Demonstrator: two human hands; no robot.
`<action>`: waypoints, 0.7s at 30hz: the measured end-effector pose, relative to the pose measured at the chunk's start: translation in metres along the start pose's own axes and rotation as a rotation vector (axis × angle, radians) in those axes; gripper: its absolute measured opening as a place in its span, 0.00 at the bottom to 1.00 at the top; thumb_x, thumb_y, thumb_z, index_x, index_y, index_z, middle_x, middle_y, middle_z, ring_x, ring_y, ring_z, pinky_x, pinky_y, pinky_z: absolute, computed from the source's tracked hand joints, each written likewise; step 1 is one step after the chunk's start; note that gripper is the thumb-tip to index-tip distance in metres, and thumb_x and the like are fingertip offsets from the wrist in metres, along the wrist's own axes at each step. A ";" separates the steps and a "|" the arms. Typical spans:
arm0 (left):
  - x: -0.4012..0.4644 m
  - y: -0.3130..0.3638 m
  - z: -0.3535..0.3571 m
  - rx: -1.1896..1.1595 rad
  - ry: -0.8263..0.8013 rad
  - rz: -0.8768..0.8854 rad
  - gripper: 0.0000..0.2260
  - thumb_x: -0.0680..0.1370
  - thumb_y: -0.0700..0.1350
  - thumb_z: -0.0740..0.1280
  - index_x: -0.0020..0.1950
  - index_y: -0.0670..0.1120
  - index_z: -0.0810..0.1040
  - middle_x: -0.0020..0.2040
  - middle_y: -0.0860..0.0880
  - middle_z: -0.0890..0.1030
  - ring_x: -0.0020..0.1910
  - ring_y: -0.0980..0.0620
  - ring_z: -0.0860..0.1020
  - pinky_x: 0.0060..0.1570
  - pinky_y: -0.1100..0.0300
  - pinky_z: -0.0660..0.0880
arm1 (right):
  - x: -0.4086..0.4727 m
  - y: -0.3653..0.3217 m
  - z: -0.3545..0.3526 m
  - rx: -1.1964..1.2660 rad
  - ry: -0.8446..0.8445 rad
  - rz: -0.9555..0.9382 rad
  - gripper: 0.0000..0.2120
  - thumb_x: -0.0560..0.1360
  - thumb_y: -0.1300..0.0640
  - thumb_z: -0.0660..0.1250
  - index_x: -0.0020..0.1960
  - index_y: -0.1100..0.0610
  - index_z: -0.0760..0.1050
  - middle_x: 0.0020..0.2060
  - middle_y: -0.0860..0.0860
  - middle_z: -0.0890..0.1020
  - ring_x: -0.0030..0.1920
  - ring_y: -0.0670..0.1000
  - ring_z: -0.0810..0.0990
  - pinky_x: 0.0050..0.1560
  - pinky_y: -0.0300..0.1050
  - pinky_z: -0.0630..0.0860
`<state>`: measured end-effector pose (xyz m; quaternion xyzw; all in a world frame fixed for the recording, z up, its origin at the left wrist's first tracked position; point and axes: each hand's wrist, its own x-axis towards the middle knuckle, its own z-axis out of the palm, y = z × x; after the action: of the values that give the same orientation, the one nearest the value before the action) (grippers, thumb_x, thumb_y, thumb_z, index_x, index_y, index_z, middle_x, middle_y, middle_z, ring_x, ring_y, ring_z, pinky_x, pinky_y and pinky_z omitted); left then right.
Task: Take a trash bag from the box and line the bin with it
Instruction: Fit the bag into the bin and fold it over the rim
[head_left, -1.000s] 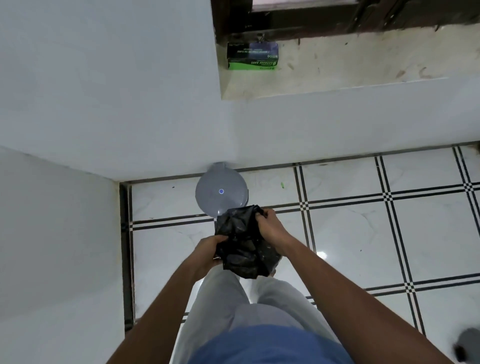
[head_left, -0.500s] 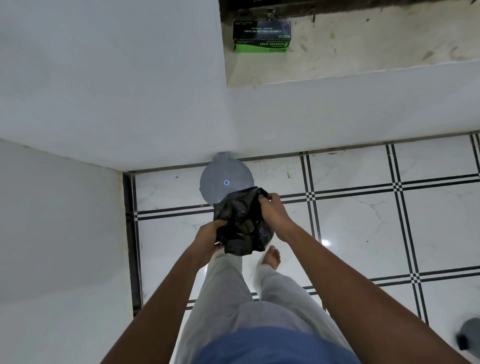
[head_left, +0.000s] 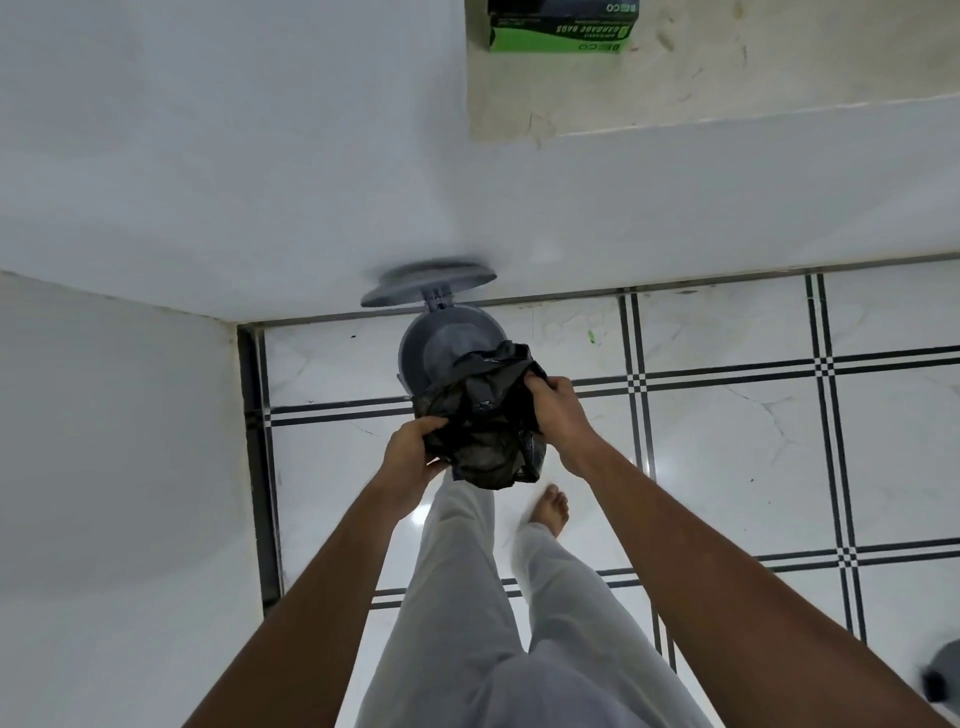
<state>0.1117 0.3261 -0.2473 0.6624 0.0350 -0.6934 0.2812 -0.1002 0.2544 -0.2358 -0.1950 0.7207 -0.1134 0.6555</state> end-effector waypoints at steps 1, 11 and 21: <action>0.008 -0.001 -0.002 -0.012 0.013 -0.006 0.14 0.81 0.40 0.66 0.64 0.38 0.83 0.49 0.43 0.86 0.55 0.43 0.82 0.61 0.48 0.80 | 0.008 0.000 0.002 0.002 -0.005 0.007 0.20 0.85 0.42 0.66 0.68 0.54 0.69 0.63 0.53 0.80 0.64 0.55 0.81 0.71 0.59 0.79; 0.105 0.017 -0.042 -0.198 0.208 0.049 0.10 0.81 0.38 0.66 0.58 0.42 0.85 0.50 0.43 0.87 0.51 0.44 0.84 0.52 0.53 0.81 | 0.134 0.003 0.031 -0.009 0.003 0.023 0.37 0.75 0.31 0.65 0.72 0.58 0.75 0.62 0.55 0.86 0.62 0.55 0.85 0.49 0.49 0.78; 0.175 0.025 -0.080 -0.170 0.206 0.107 0.15 0.83 0.39 0.65 0.67 0.43 0.84 0.58 0.45 0.88 0.53 0.47 0.86 0.58 0.54 0.80 | 0.229 0.030 0.094 0.029 -0.068 0.032 0.29 0.86 0.35 0.61 0.78 0.53 0.75 0.61 0.53 0.83 0.63 0.57 0.82 0.72 0.58 0.78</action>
<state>0.2008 0.2791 -0.4130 0.7048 0.0870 -0.6002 0.3681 -0.0259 0.1915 -0.4657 -0.1774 0.6994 -0.1067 0.6841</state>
